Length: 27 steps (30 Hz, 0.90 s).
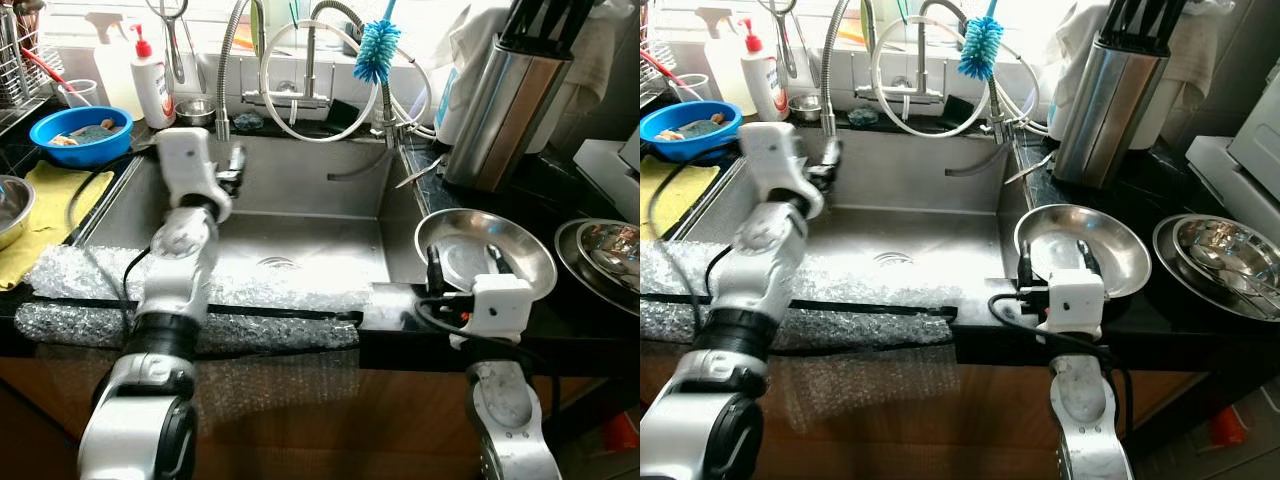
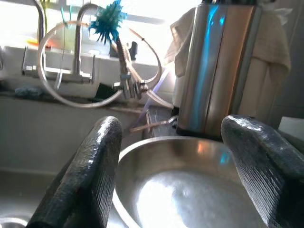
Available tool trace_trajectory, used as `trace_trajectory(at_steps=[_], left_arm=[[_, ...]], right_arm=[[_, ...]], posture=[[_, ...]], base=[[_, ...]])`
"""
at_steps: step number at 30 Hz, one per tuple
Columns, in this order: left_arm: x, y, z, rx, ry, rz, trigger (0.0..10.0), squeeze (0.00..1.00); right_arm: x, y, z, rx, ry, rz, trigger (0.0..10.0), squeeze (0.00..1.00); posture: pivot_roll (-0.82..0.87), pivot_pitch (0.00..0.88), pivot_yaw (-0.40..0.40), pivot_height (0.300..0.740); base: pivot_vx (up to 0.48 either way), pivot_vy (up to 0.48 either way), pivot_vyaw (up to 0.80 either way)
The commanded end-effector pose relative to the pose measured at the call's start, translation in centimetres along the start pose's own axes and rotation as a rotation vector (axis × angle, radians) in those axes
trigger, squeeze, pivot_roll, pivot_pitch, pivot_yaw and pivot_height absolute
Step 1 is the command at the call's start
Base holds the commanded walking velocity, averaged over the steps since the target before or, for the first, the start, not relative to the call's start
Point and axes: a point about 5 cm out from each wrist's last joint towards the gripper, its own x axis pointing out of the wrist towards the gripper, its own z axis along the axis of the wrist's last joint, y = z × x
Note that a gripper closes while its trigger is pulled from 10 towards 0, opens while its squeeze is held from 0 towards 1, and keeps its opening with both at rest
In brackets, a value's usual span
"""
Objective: Kitchen organization
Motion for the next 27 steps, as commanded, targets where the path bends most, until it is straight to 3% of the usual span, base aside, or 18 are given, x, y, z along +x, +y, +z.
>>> trace_trajectory(at_steps=[1,8,16,17,27], left_arm=[[-0.9,0.9,0.7,0.0,-0.06,0.027,10.0,0.0],[-3.8,2.7,1.5,0.044,-0.119,0.069,10.0,0.0],[-6.6,2.5,1.3,0.098,-0.097,0.053,10.0,0.0],[-7.5,2.8,1.0,0.114,-0.073,0.051,10.0,0.0],[-9.1,2.2,0.5,0.165,-0.045,-0.004,10.0,0.0]], right_arm=[[0.5,-0.7,1.3,0.019,-0.044,-0.036,10.0,0.0],[0.7,-1.1,2.1,0.016,-0.062,-0.051,10.0,0.0],[0.4,-1.6,2.3,0.036,-0.052,-0.089,10.0,0.0],[0.3,-1.7,2.5,0.034,-0.053,-0.092,10.0,0.0],[0.1,-2.5,2.3,0.071,-0.031,-0.155,10.0,0.0]], posture=[[-0.11,0.0,-0.049,0.74],[-0.12,0.0,-0.047,0.74],[-0.14,0.0,-0.04,0.74],[-0.14,0.0,-0.04,0.74],[-0.13,0.0,-0.04,0.74]], base=[[0.0,0.0,0.0],[0.0,0.0,0.0],[0.0,0.0,0.0],[0.0,0.0,0.0],[0.0,0.0,0.0]])
